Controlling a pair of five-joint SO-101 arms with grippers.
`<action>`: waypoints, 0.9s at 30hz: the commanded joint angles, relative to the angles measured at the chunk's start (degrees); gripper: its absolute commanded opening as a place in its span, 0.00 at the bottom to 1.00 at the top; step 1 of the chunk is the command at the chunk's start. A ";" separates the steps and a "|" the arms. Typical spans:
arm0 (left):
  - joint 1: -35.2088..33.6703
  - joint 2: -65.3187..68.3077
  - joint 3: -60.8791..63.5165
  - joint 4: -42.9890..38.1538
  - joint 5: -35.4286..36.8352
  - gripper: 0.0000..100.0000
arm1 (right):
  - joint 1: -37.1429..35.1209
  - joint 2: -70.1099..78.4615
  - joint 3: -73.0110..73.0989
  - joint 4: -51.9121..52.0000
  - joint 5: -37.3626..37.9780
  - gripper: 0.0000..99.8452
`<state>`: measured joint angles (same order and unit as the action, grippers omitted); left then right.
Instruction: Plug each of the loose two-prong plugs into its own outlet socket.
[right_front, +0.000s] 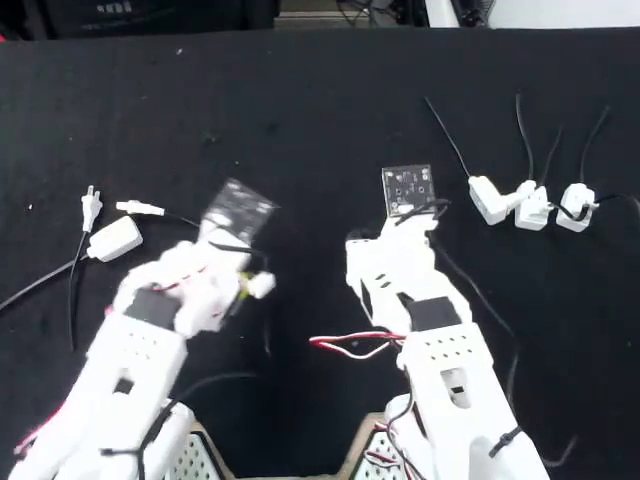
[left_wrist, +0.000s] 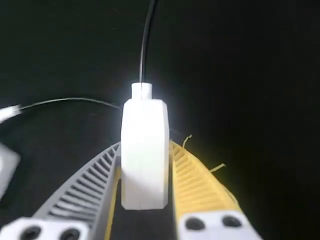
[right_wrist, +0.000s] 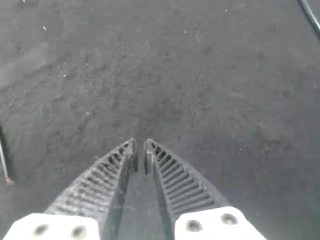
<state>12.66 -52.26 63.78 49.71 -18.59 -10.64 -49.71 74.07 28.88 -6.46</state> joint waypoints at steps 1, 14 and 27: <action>5.85 11.34 -4.44 -3.43 -1.41 0.03 | 1.41 -0.48 -3.74 -1.67 -0.70 0.04; -6.29 21.63 -13.05 -0.18 5.27 0.23 | 1.32 -0.48 -3.74 -1.67 -0.62 0.04; -21.14 19.16 -8.84 -6.24 -0.35 0.23 | 1.14 -0.48 -3.65 -1.67 -0.62 0.04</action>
<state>-8.09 -31.52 55.08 45.41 -18.86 -10.55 -49.71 74.07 28.88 -6.46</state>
